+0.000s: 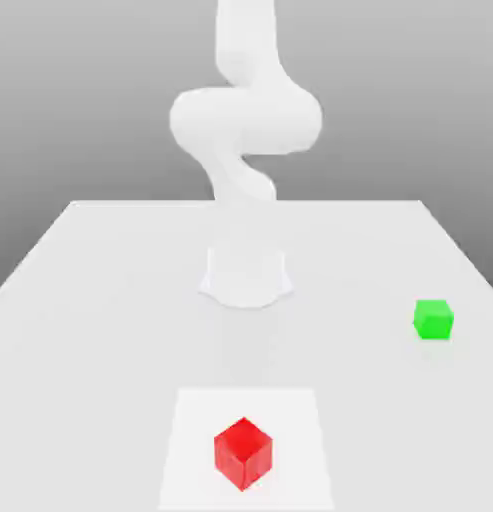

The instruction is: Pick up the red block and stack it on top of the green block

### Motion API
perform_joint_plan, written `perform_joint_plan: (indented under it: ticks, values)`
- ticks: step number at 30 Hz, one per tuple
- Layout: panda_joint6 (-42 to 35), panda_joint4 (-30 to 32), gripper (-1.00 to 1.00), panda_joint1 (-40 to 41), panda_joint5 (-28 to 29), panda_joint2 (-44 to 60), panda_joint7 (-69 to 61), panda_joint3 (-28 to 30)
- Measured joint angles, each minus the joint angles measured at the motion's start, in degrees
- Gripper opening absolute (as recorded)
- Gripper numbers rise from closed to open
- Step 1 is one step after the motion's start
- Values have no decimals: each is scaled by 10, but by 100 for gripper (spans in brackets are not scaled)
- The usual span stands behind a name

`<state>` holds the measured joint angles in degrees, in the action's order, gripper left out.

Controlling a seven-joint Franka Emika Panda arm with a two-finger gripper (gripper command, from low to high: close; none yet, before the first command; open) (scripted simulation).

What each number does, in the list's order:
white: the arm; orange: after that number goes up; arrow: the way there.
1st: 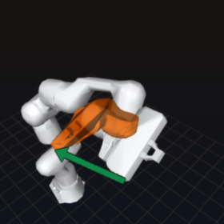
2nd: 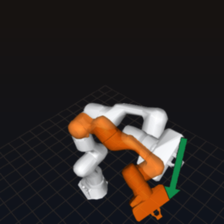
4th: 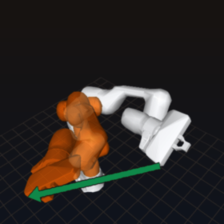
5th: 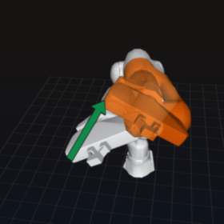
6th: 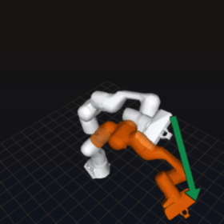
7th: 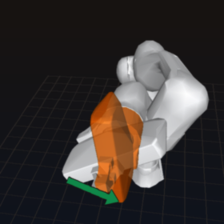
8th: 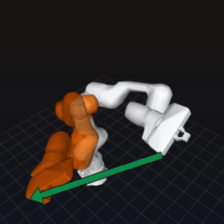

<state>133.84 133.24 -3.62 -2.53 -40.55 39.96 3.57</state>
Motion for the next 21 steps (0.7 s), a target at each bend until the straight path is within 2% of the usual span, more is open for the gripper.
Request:
perform_joint_plan:
  ticks: [7, 14, 18, 21]
  values:
    - [57, 41, 0, -86, -76, 154, -170, 81]
    - [112, 81, 0, -130, -136, 303, -325, 113]
    - [149, 105, 0, -138, -138, 381, -391, 115]
    - [180, 125, 0, -139, -113, 431, -422, 118]
